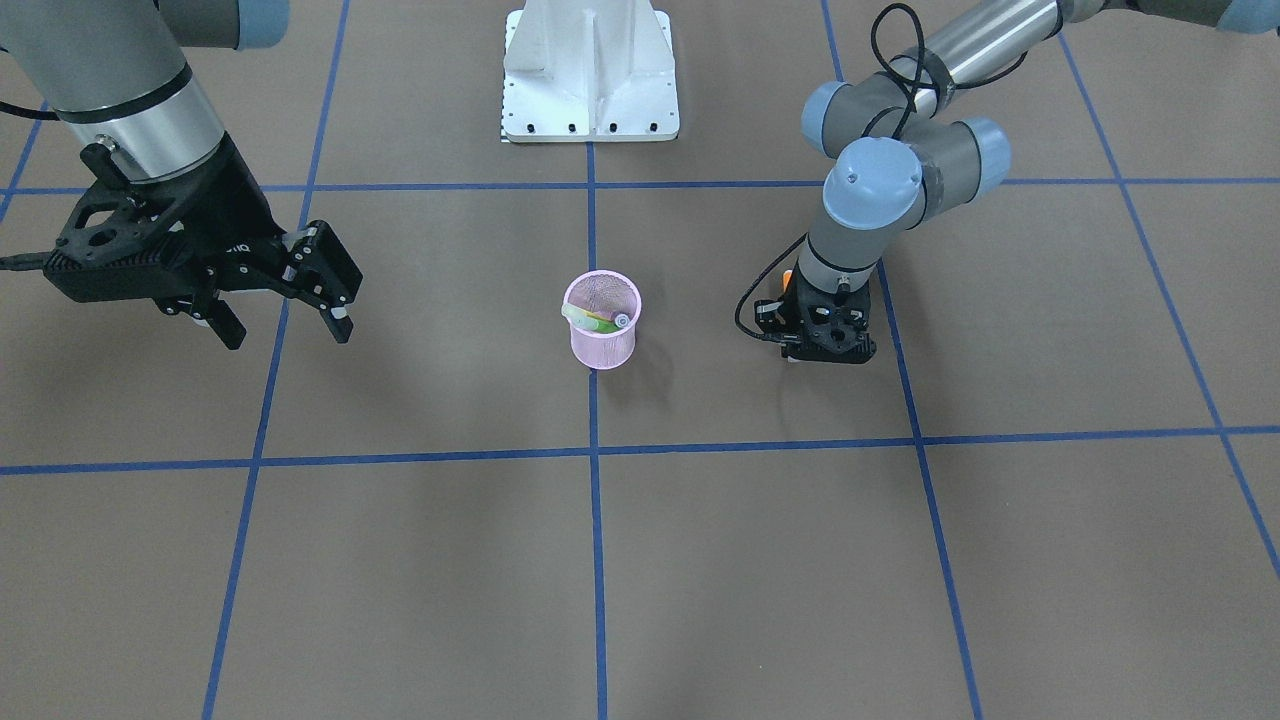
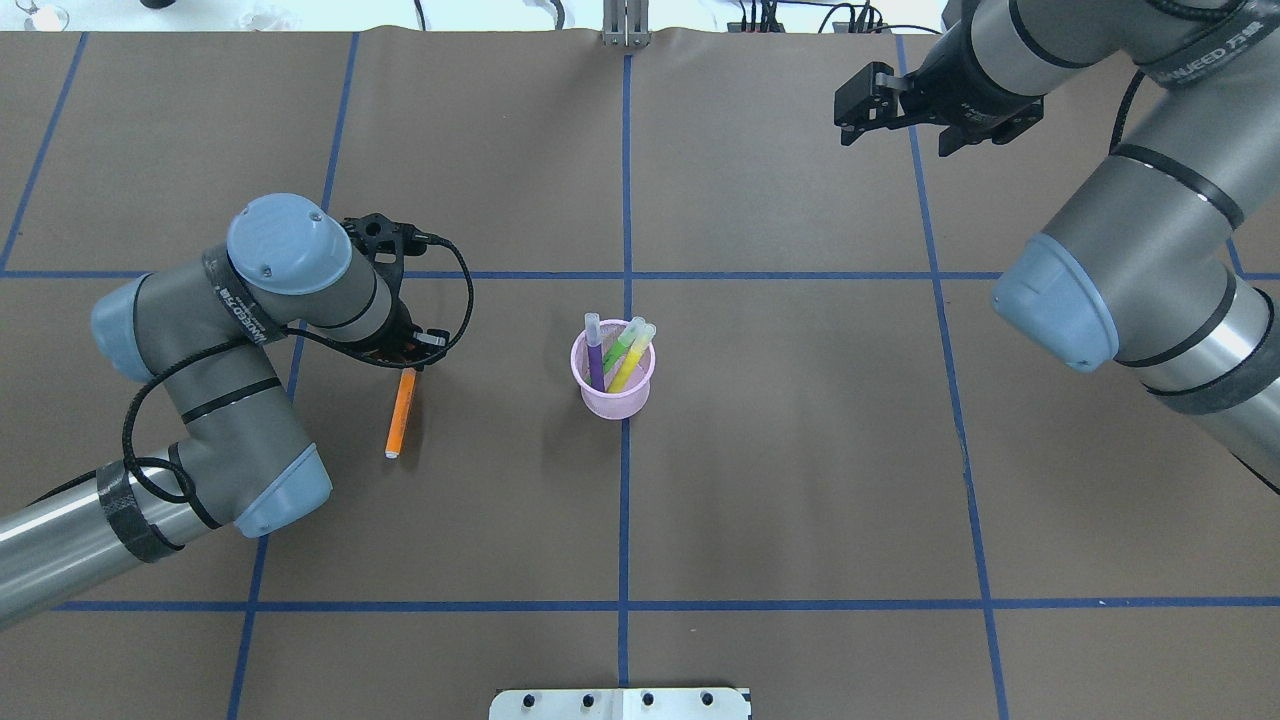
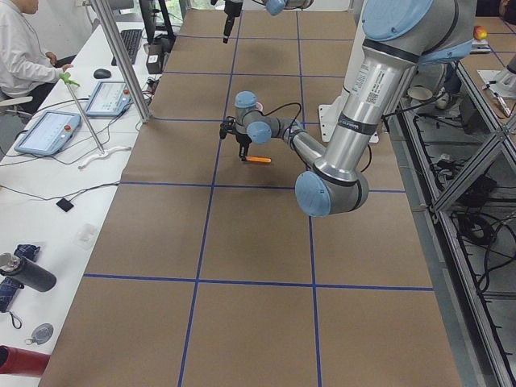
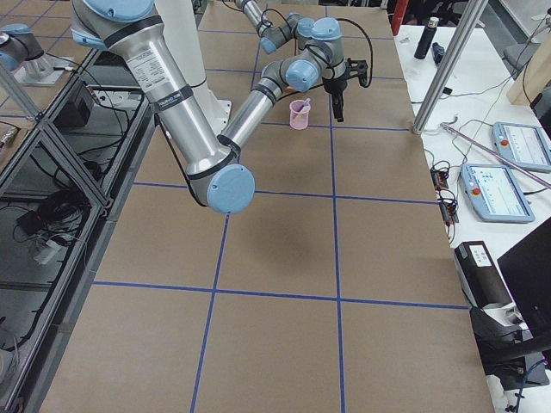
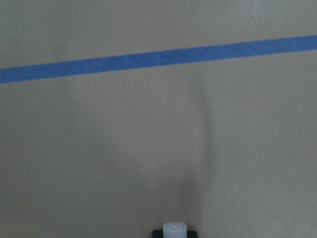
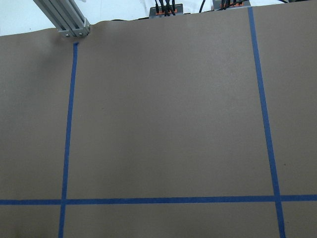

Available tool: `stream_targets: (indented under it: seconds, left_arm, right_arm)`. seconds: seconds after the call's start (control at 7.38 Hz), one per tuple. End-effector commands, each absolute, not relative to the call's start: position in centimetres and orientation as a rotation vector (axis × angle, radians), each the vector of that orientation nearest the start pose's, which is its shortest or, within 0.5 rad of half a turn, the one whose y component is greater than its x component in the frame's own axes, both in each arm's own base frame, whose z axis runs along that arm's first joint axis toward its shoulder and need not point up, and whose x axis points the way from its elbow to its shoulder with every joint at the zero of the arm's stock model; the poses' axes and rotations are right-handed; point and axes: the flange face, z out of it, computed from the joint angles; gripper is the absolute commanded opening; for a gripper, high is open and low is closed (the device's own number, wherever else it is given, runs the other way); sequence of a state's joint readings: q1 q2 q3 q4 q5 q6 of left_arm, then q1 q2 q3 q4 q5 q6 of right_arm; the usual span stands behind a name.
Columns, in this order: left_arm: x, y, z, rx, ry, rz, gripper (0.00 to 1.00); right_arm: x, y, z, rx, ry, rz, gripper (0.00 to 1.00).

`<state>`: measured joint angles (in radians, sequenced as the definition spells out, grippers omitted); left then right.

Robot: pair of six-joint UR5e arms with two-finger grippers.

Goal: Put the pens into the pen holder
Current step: 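Grasp the orange marker with the left gripper, then lift the orange marker with the left gripper and drop it into the cup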

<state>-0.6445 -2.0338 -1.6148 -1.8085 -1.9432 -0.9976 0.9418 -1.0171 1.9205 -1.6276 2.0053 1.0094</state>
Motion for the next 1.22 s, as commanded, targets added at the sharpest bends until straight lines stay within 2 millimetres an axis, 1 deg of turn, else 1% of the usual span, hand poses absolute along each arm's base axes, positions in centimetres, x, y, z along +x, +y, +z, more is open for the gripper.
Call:
stream_targets:
  seconds: [0.0,0.14,0.27,0.41,0.54,0.68,0.81,0.95,1.08]
  left_arm:
    - [46.0,-47.3,31.6,0.187,0.863,0.081,0.0]
    - [45.2,-46.6,28.9,0.236,0.906,0.107,0.0]
    - [44.5,-46.3,25.2,0.35,0.961,0.13,0.0]
    - [44.2,-46.1,22.5,0.467,1.071,0.144,0.0]
    - [43.2,-45.8,21.1,0.573,1.162,0.143,0.0]
    - [43.0,-45.6,19.6,0.669,1.237,0.138,0.0]
    - [43.2,-44.7,18.3,0.761,1.284,0.12,0.0]
    - [45.1,-42.8,17.6,0.881,1.284,0.127,0.0]
    - [46.4,-41.0,15.7,1.002,1.291,0.149,0.0]
  right_arm:
    - [-27.9,-53.9,20.1,0.27,-0.888,0.168,1.0]
    - [-27.9,-53.9,20.1,0.27,-0.888,0.168,1.0]
    - [-27.9,-53.9,20.2,0.269,-0.887,0.169,1.0]
    - [-27.9,-53.9,20.2,0.27,-0.887,0.167,1.0]
    - [-28.0,-54.0,20.3,0.269,-0.886,0.167,1.0]
    - [-28.0,-53.9,20.4,0.271,-0.885,0.162,1.0]
    - [-27.9,-53.9,20.6,0.27,-0.88,0.163,1.0]
    - [-27.9,-53.9,20.6,0.272,-0.882,0.162,1.0]
    - [-27.9,-53.9,20.6,0.272,-0.882,0.162,1.0]
